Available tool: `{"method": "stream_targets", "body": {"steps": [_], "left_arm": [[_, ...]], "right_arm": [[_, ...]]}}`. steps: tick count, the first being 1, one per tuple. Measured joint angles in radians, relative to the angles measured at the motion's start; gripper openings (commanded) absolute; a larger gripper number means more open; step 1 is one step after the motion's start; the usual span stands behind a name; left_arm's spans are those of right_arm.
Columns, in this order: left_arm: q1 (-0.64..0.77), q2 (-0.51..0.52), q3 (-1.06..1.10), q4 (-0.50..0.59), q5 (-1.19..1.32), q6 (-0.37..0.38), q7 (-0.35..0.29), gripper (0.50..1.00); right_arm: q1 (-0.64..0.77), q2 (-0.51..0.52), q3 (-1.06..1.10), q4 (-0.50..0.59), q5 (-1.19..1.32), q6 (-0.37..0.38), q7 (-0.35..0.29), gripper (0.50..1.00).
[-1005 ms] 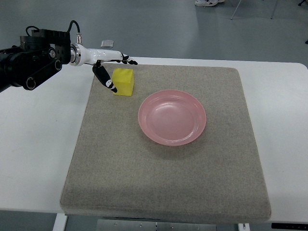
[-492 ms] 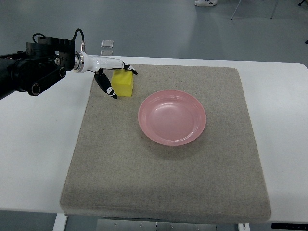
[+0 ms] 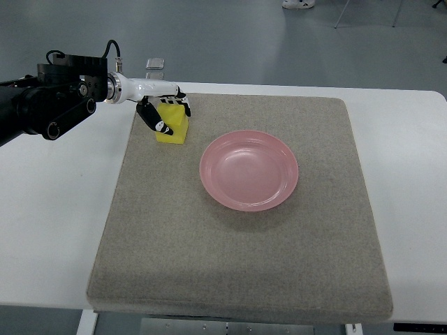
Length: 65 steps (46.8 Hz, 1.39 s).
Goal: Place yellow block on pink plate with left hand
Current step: 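Close the left hand's fingers around the yellow cube, then lift the cube and carry it over the pink plate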
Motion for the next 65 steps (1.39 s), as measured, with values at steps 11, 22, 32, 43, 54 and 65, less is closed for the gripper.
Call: {"method": "stream_targets", "body": {"steps": [11,22,32,43,54,65], "left_arm": [[-0.012,0.000,-0.014,0.000,-0.010,0.002,0.000,0.641],[-0.055,0.007,-0.026,-0.074,-0.020,0.033,-0.002,0.645],[-0.080,0.016,-0.052,-0.226,-0.010,0.056,-0.003,0.651],[-0.087,0.005,-0.051,-0.339,0.017,0.055,-0.003,0.658],[-0.073,-0.038,-0.050,-0.358,0.140,0.055,-0.009,0.658],[-0.069,-0.084,-0.051,-0.370,0.187,0.056,-0.010,0.677]], "right_arm": [[0.000,0.000,0.000,0.000,0.000,0.000,0.000,0.924],[0.000,0.000,0.000,0.000,0.000,0.000,0.000,0.924],[0.000,0.000,0.000,0.000,0.000,0.000,0.000,0.924],[0.000,0.000,0.000,0.000,0.000,0.000,0.000,0.924],[0.000,0.000,0.000,0.000,0.000,0.000,0.000,0.924],[0.000,0.000,0.000,0.000,0.000,0.000,0.000,0.924]]}}
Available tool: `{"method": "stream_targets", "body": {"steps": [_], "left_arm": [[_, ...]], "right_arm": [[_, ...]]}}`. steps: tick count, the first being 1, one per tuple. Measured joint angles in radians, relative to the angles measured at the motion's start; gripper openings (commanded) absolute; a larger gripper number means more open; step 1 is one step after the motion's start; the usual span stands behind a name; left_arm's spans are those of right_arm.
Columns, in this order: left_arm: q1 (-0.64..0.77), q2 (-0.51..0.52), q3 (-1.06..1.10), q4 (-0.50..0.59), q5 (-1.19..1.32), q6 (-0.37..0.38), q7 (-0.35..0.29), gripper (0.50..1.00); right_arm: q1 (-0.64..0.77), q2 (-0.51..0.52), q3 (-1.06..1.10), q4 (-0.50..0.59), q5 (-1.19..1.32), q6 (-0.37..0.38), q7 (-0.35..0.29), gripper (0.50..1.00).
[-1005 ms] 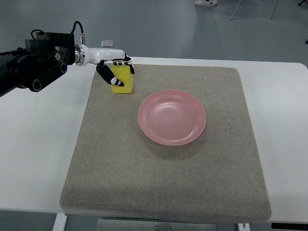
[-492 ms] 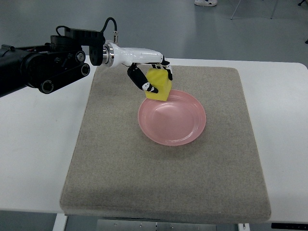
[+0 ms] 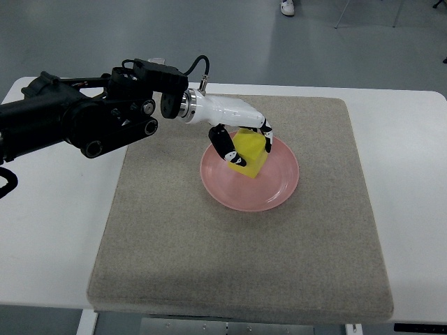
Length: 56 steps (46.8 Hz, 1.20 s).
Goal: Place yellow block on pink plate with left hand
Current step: 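Lift the cube and carry it over the pink plate, then lower the cube onto the plate and open the left hand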
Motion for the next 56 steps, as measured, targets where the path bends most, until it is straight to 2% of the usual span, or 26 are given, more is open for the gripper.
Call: {"method": "stream_targets", "body": {"steps": [8,11,20,23,26,29,56], "left_arm": [[0.015,-0.004,0.001,0.002,0.004,0.001,0.002,0.696],[0.019,-0.006,0.003,0.004,0.005,0.001,0.002,0.728],[0.023,-0.013,0.003,0.011,0.006,0.002,0.002,0.776],[0.024,-0.013,0.003,0.011,0.006,0.002,0.002,0.870],[0.033,-0.013,0.003,0.011,0.006,0.002,0.001,0.896],[0.037,-0.013,0.003,0.011,0.004,0.003,-0.001,0.951],[0.036,0.013,0.000,0.011,-0.013,0.002,-0.005,0.979]], "right_arm": [[0.000,0.000,0.000,0.000,0.000,0.000,0.000,0.924],[0.000,0.000,0.000,0.000,0.000,0.000,0.000,0.924],[0.000,0.000,0.000,0.000,0.000,0.000,0.000,0.924],[0.000,0.000,0.000,0.000,0.000,0.000,0.000,0.924],[0.000,0.000,0.000,0.000,0.000,0.000,0.000,0.924],[0.000,0.000,0.000,0.000,0.000,0.000,0.000,0.924],[0.000,0.000,0.000,0.000,0.000,0.000,0.000,0.924]]}}
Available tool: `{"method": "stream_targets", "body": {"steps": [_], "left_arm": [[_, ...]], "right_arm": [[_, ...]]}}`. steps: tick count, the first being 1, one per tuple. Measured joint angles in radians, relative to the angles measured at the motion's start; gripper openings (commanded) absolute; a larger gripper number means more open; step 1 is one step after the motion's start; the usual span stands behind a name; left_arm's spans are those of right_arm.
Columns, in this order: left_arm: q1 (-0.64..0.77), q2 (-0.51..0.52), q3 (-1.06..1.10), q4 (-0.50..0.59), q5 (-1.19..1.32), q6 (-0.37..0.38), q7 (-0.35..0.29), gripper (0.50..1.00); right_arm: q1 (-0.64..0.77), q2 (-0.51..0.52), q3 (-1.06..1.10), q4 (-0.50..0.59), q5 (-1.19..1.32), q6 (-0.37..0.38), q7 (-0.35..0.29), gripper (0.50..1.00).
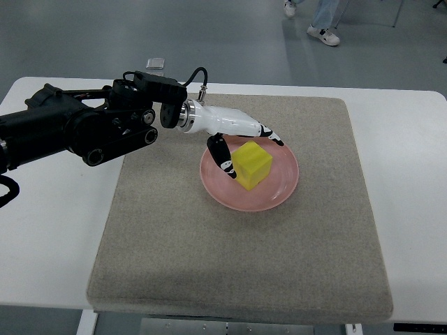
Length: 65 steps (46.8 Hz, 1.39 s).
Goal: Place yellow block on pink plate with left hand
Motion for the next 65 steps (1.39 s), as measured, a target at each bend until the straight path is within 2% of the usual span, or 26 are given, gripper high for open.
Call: {"method": "stream_targets", "body": {"steps": [15,23,33,47,60,65], "left_arm": [[-0.011,0.068,-0.003,0.062,-0.004,0.000,-0.002,0.979],[-0.003,0.086,-0.004,0.153,-0.010,0.003,-0.002,0.979],[0.005,0.076,-0.020,0.333,-0.113,0.015,-0.001,0.979],[0.054,0.070,-0.019,0.521,-0.193,0.111,0.000,0.975],[0.097,0.071,-0.019,0.610,-0.279,0.223,0.002,0.977],[0.116,0.071,-0.019,0.614,-0.361,0.271,0.003,0.977]], "right_arm": [[0.000,0.000,0.000,0.000,0.000,0.000,0.000,0.924],[0.000,0.000,0.000,0.000,0.000,0.000,0.000,0.924],[0.000,0.000,0.000,0.000,0.000,0.000,0.000,0.924],[0.000,0.000,0.000,0.000,0.000,0.000,0.000,0.924],[0.000,0.000,0.000,0.000,0.000,0.000,0.000,0.924],[0.000,0.000,0.000,0.000,0.000,0.000,0.000,0.924]]}}
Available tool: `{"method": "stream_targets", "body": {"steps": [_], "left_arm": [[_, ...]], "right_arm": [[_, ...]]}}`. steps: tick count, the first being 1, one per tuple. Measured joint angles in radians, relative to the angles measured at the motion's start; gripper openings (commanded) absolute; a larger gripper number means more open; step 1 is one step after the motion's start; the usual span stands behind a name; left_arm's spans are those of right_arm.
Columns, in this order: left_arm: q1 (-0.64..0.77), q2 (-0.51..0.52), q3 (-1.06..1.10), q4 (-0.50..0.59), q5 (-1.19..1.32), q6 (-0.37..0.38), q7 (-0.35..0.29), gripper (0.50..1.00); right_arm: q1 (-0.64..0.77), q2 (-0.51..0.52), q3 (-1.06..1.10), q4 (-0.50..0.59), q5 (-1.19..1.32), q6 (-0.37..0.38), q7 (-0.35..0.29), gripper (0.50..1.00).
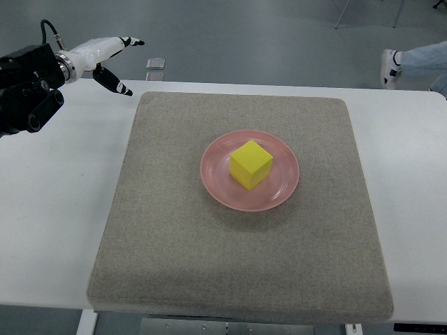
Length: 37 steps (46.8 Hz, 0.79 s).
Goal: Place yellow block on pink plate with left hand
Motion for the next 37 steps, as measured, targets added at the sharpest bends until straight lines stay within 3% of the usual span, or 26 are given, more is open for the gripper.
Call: {"method": "stream_targets", "body": {"steps": [10,18,28,37], "left_arm": [[0.044,-0.016,0.000,0.002,-0.241,0.079,0.004,0.979],[0.072,-0.065,-0.001,0.046,-0.485,0.080,0.034,0.979],[0.082,-0.102,-0.002,0.066,-0.738,0.075,0.163,0.979],[0.093,-0.118,-0.018,0.066,-0.953,0.057,0.173,0.981]], "right_arm": [[0.000,0.000,0.000,0.000,0.000,0.000,0.000,0.924],[0.000,0.000,0.000,0.000,0.000,0.000,0.000,0.924],[0.000,0.000,0.000,0.000,0.000,0.000,0.000,0.924],[0.000,0.000,0.000,0.000,0.000,0.000,0.000,0.924]]}}
